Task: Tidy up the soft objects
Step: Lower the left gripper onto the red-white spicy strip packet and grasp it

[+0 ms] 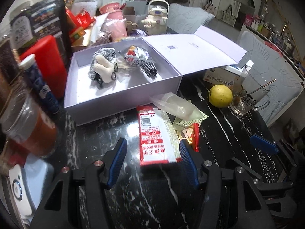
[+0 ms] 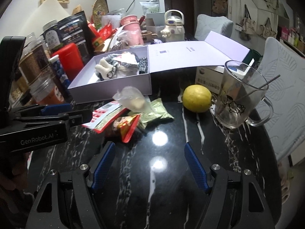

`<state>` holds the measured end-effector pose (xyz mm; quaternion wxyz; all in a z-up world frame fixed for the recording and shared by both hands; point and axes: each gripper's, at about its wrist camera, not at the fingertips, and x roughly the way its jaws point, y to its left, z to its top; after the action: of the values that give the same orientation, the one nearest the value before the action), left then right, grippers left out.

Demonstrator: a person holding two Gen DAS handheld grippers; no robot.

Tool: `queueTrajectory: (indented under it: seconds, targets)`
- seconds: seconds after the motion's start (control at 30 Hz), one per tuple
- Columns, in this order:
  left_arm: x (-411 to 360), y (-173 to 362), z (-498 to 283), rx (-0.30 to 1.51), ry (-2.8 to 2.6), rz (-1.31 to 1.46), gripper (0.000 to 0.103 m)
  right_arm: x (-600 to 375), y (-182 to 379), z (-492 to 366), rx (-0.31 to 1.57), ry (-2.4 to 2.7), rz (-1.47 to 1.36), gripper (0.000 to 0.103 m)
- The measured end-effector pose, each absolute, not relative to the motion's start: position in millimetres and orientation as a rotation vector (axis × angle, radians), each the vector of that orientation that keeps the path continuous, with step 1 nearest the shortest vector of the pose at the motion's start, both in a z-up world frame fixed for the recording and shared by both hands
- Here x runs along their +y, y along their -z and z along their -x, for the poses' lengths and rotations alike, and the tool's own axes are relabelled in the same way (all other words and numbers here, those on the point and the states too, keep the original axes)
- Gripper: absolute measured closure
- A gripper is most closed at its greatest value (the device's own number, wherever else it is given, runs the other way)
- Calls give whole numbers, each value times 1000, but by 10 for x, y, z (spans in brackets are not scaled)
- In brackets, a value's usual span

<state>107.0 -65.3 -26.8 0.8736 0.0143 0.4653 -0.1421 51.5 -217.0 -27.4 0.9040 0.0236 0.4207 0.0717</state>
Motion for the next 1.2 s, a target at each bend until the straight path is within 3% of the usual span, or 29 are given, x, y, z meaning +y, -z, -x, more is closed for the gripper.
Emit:
queueTrajectory:
  seconds: [0.97, 1.2]
  targets:
    - [-955, 835, -1840, 1231, 385, -45, 44, -2386, 518, -1113, 967, -111, -89, 28]
    - [-1104, 870, -1819, 1178, 366, -109, 43, -2399, 542, -1095, 973, -101, -92, 28]
